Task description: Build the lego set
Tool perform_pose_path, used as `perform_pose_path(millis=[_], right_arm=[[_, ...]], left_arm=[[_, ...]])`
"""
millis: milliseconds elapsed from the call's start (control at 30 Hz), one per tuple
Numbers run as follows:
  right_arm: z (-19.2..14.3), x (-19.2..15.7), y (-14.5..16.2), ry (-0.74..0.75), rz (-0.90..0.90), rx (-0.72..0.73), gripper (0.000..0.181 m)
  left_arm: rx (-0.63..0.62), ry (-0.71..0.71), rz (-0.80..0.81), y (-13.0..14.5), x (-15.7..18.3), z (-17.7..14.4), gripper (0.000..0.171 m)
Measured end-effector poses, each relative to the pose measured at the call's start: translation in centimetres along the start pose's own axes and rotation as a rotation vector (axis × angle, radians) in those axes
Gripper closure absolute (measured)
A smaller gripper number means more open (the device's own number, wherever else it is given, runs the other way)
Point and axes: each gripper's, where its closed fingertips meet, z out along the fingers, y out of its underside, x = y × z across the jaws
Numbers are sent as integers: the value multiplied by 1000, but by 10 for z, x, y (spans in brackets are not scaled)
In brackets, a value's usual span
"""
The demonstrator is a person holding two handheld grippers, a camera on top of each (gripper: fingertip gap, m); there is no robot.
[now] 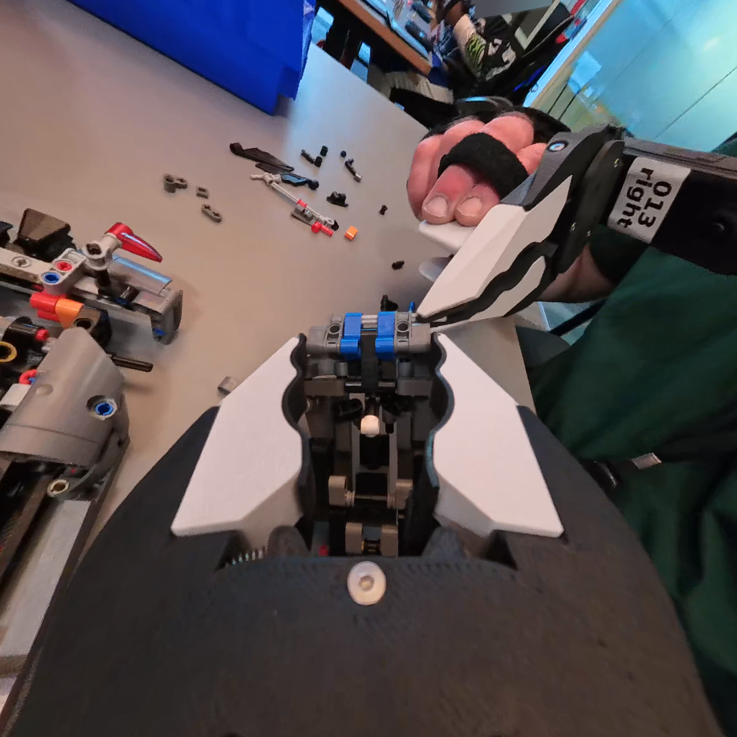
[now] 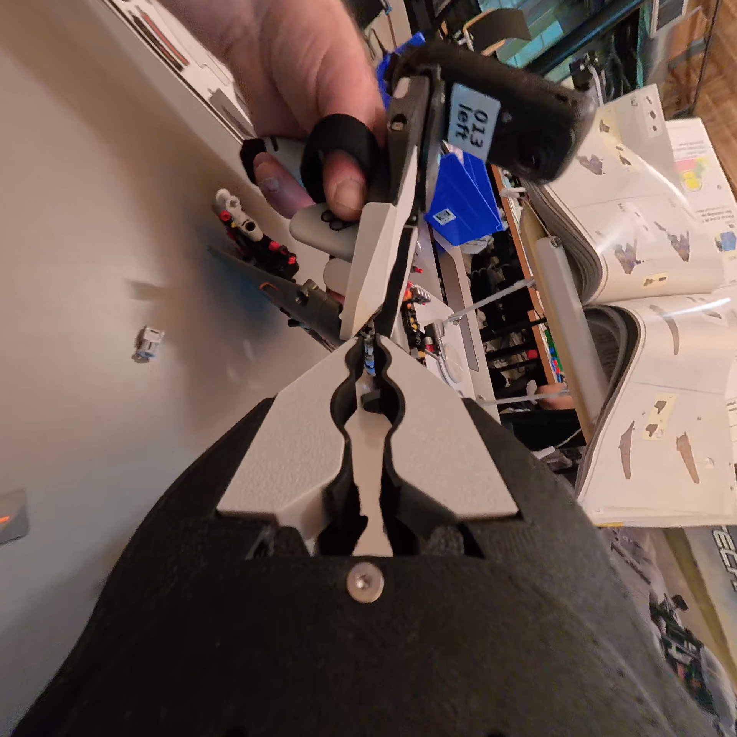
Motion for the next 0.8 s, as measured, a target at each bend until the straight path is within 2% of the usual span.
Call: perform_pose_path(millis=[300,500,800], right_arm=[[-6,16,0,36,158,5,179],[-9,17,-6,36,106,-8,180],[-8,19,-5,27,18,-74,180]], left_arm=[[144,-201,57,-17,0,-5,113],[196,-110,-34,-18,8,-6,114],[207,-121,-25,-20,5,-8,114]])
